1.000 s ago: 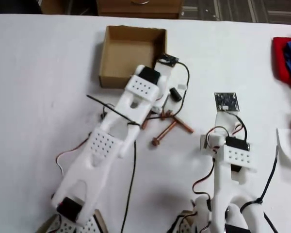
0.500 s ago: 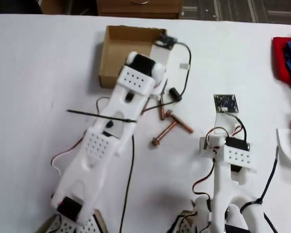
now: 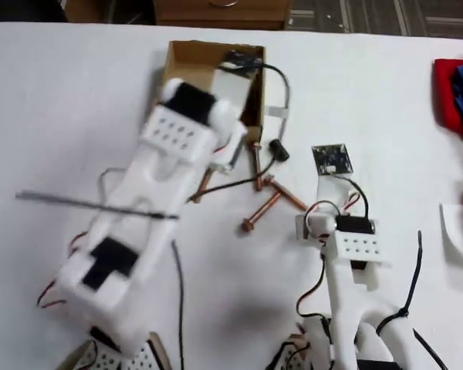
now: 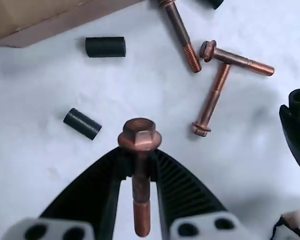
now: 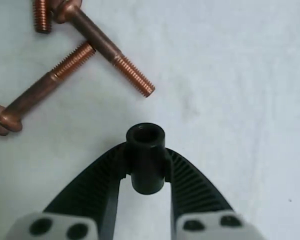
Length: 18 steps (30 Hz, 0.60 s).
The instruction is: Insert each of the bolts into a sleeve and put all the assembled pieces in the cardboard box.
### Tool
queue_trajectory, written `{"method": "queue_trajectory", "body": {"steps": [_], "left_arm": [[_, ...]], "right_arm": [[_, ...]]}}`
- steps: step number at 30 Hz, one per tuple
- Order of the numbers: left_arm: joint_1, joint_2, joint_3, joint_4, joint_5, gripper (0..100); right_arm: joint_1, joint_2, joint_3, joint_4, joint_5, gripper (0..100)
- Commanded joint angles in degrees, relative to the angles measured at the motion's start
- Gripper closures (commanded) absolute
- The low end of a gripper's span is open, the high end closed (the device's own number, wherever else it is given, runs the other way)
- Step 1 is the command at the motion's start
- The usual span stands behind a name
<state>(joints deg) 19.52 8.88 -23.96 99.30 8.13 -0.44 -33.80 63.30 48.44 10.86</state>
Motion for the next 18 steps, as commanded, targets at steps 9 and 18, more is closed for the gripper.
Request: {"method": "queue_trajectory", "body": {"steps": [9,18], "left_arm": [[-3.69,-43.08,44.09,-27.69,-0.26,98],[-3.6,-61.36,80.13,-74.11,0.0,98]], "right_arm": [[-0.75,-4.0,-1.58,-1.71,-0.35,97.7],[-9.19,-26.68,0.53,4.09,-0.35,97.7]]}}
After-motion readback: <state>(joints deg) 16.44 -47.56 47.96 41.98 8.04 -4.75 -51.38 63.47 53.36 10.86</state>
